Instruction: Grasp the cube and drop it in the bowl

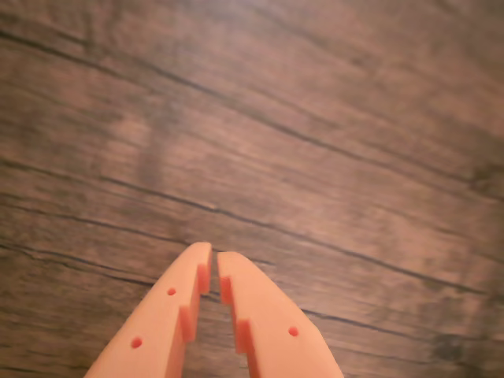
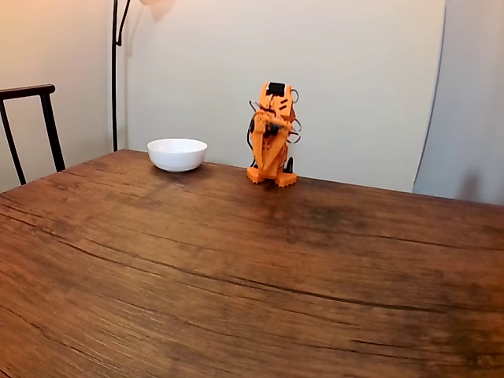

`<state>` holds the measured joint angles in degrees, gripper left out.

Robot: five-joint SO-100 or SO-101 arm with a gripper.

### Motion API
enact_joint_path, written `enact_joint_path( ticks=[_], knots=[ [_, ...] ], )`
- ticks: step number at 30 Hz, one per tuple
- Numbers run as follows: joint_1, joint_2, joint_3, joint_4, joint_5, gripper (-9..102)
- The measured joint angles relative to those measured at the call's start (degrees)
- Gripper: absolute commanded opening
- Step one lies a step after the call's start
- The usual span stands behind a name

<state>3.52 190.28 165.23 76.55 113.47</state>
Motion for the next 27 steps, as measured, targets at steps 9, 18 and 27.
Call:
enact_joint_path(
  ticks=[9,18,27],
  knots=[
    [-1.5,0.0,6.5,0.0,-0.4,-1],
    [-0.9,0.2,13.3,-3.6,-5.9,-1],
    [1.2,0.4,13.1,-2.0,-12.9,-1]
  ],
)
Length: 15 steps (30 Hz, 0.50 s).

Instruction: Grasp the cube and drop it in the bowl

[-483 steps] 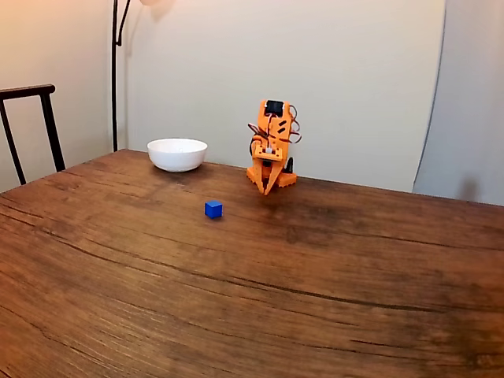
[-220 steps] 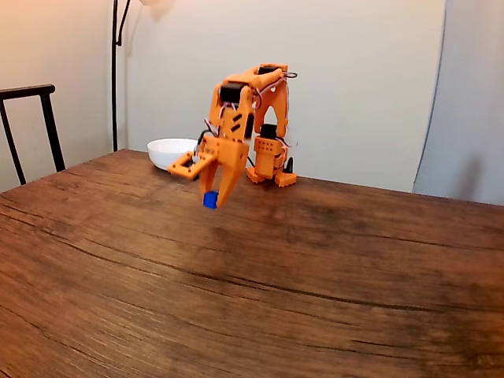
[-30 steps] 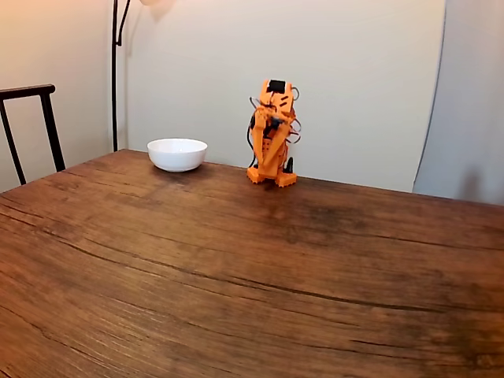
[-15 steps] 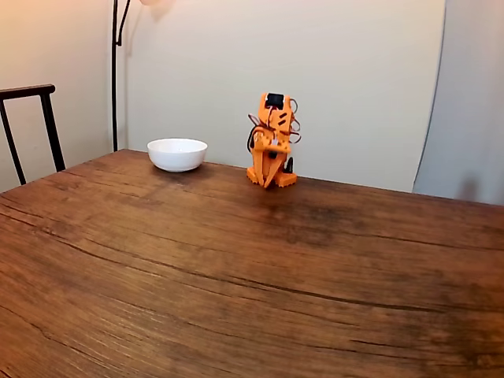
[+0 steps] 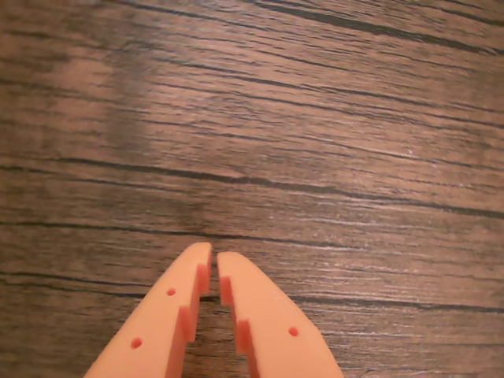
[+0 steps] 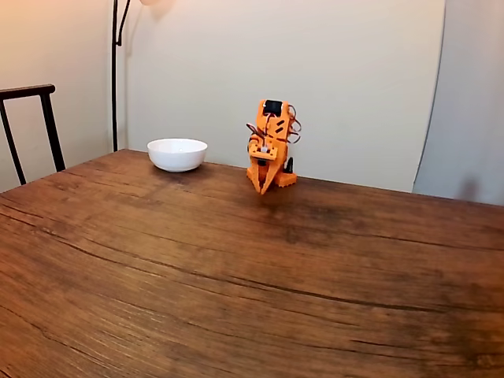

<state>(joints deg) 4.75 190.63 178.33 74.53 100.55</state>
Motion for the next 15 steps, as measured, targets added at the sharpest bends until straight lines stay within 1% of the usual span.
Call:
enact_joint_path(
  ticks=[15],
  knots=[
    [-0.3,0.0,0.0,0.0,-0.1,-1]
  ],
)
